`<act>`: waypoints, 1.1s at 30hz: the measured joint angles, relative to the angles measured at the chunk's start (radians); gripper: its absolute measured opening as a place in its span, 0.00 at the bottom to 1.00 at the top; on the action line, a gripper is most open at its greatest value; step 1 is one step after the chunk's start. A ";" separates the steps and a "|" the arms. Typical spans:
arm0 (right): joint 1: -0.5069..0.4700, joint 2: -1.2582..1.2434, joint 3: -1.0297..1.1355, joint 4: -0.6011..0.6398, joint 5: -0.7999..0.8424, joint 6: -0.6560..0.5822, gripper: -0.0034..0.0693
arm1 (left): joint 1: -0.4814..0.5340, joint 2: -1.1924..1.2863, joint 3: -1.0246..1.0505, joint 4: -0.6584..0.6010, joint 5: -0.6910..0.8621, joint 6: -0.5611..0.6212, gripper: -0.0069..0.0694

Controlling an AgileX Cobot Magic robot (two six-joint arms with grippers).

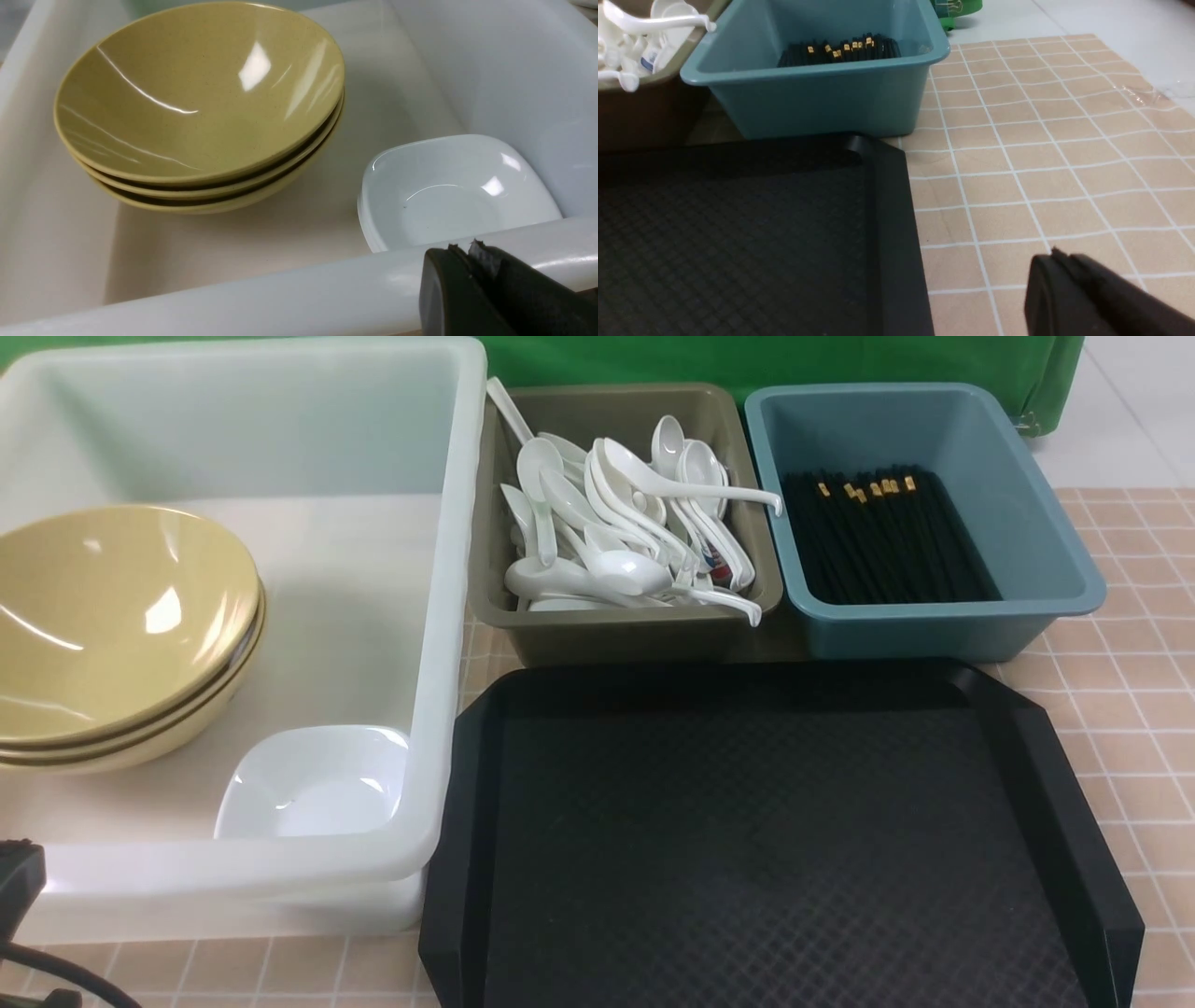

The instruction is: On brown table put chopsticks spoon bowls plates into blue grey white boxes.

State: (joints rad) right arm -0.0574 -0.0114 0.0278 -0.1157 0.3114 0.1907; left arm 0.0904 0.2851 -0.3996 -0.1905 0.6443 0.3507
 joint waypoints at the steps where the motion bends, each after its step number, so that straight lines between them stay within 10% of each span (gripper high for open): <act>1: 0.000 0.000 0.000 -0.001 0.000 -0.008 0.11 | 0.000 0.000 0.000 0.000 0.001 0.000 0.09; 33: 0.000 0.000 0.000 -0.001 0.001 -0.015 0.13 | 0.000 0.000 0.000 0.000 0.002 0.000 0.09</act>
State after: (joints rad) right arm -0.0574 -0.0114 0.0278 -0.1166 0.3125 0.1757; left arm 0.0904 0.2851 -0.3996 -0.1905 0.6463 0.3507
